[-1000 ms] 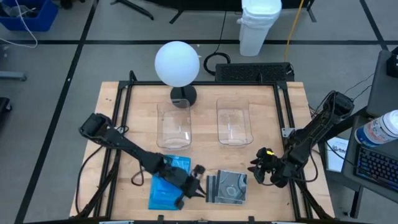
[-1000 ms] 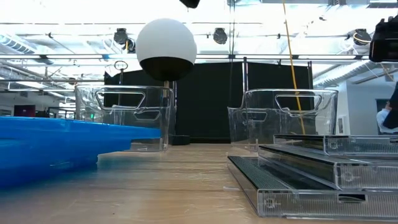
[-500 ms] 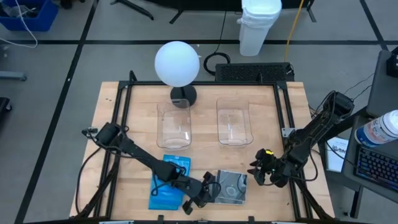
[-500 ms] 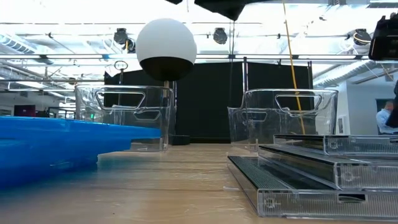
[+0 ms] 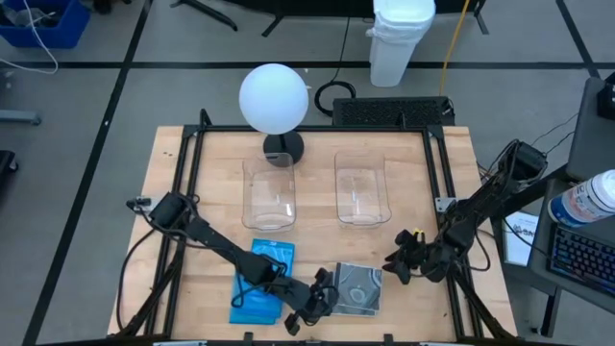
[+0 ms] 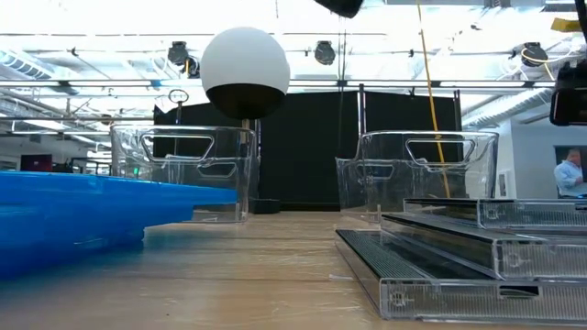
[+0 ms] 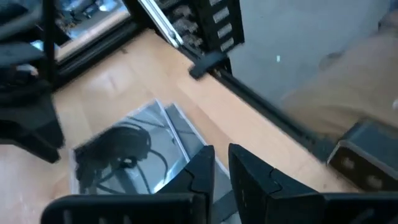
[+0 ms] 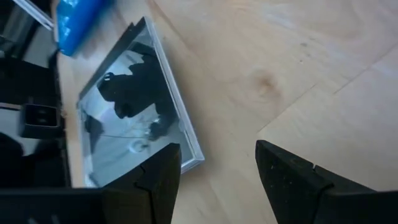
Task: Pick & place jewel cases by type
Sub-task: Put the black CD case into the right transparent bin
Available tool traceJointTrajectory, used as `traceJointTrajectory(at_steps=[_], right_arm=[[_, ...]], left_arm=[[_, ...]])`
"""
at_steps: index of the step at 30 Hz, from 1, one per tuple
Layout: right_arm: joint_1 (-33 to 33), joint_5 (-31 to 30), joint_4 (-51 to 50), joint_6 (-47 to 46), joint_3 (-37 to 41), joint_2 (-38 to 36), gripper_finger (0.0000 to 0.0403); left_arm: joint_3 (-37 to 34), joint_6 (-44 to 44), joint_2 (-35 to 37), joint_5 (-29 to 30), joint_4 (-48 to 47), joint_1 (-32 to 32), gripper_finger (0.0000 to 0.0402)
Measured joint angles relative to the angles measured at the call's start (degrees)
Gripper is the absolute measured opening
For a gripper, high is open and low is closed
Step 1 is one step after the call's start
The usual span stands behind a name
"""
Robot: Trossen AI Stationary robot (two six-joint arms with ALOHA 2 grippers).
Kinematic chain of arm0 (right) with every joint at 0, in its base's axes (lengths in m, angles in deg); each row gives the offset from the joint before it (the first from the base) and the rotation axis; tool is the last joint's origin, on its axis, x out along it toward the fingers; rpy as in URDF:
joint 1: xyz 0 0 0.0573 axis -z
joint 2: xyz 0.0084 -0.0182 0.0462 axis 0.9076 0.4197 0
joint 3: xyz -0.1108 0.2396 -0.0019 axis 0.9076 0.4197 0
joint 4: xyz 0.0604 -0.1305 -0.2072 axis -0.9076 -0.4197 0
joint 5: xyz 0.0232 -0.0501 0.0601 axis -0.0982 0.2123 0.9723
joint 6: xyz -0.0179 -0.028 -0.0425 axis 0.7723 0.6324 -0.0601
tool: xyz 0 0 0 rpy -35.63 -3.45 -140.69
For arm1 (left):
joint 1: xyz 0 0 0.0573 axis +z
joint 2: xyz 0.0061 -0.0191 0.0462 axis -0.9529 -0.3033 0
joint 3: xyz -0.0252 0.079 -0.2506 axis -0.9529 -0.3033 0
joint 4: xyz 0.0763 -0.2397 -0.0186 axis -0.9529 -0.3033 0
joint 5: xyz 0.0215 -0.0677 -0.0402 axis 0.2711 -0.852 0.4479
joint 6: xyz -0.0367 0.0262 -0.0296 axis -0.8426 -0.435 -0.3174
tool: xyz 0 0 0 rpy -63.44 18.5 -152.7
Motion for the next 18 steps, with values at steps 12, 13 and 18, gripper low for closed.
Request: traceJointTrajectory(at_steps=[12, 13, 18], right_arm=[[0.00, 0.08, 5.44, -0.07, 2.70, 0.00, 0.0196], [0.00, 0.09, 5.68, 0.04, 2.71, 0.00, 0.0196], [0.00, 0.10, 7.97, 3.26, 2.72, 0.00, 0.0196]], left_arm=[[0.02, 2.09, -3.24, -1.13, 5.35, -0.10, 0.0039], [0.01, 2.02, -3.34, -1.06, 4.88, -0.08, 0.0035], [0.00, 2.19, -3.86, -0.55, 3.50, 0.31, 0.0019]])
